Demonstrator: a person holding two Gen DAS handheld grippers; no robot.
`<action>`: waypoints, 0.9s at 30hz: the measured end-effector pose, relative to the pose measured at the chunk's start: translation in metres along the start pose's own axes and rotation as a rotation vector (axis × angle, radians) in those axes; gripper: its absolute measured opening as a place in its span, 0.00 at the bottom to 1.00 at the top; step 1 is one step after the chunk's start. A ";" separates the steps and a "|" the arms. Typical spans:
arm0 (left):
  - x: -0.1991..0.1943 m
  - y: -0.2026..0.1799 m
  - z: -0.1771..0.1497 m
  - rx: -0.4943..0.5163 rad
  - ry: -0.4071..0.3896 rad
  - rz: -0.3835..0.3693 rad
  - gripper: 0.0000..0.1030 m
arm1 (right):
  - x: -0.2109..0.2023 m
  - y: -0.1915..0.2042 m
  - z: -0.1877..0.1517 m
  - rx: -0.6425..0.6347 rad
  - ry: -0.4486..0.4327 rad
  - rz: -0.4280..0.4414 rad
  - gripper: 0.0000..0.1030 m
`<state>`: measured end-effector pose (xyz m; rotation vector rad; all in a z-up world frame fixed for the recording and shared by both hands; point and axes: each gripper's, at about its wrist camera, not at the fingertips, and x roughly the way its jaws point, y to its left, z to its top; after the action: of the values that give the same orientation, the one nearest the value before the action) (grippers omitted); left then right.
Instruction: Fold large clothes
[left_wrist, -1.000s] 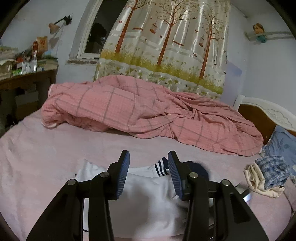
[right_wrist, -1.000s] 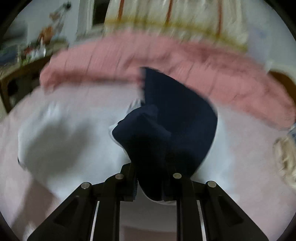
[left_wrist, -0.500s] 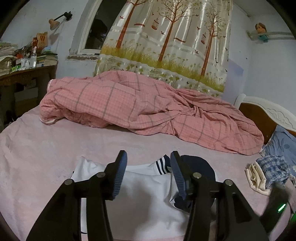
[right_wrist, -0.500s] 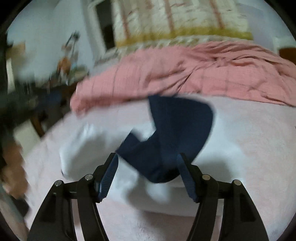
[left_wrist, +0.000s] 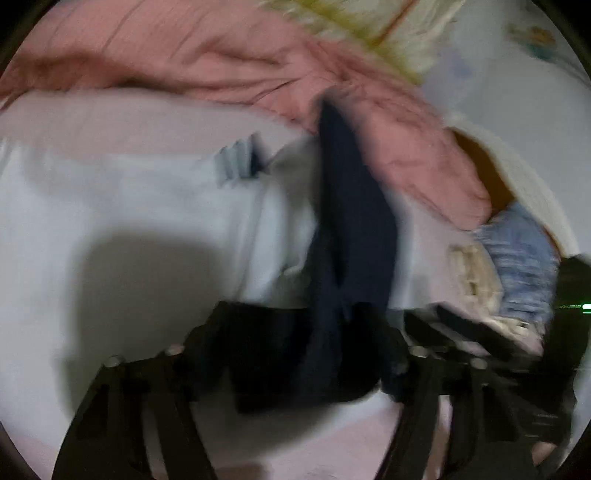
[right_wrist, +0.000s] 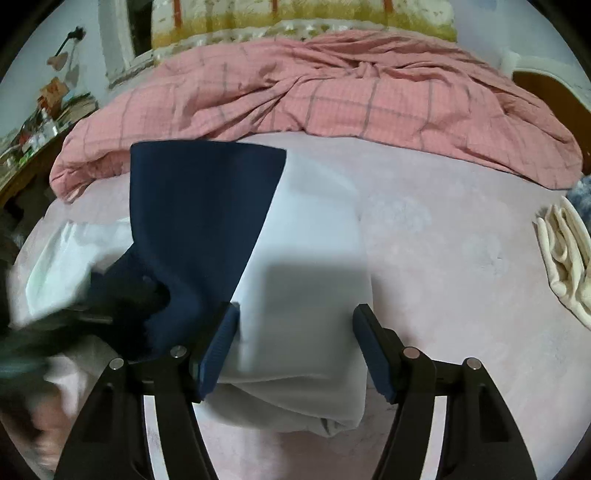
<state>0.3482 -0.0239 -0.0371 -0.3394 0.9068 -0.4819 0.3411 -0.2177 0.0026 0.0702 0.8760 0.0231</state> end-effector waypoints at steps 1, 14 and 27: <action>-0.002 -0.003 -0.002 0.028 -0.027 0.012 0.63 | 0.000 -0.002 -0.001 0.000 0.003 0.011 0.66; -0.094 -0.020 0.019 0.149 -0.271 0.343 0.78 | 0.008 -0.003 -0.011 0.001 -0.022 0.045 0.74; -0.109 0.109 -0.062 -0.214 -0.056 0.472 0.99 | 0.002 0.003 -0.015 -0.115 0.034 0.078 0.76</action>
<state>0.2684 0.1207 -0.0520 -0.3181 0.9494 0.0594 0.3308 -0.2137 -0.0080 -0.0032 0.9039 0.1481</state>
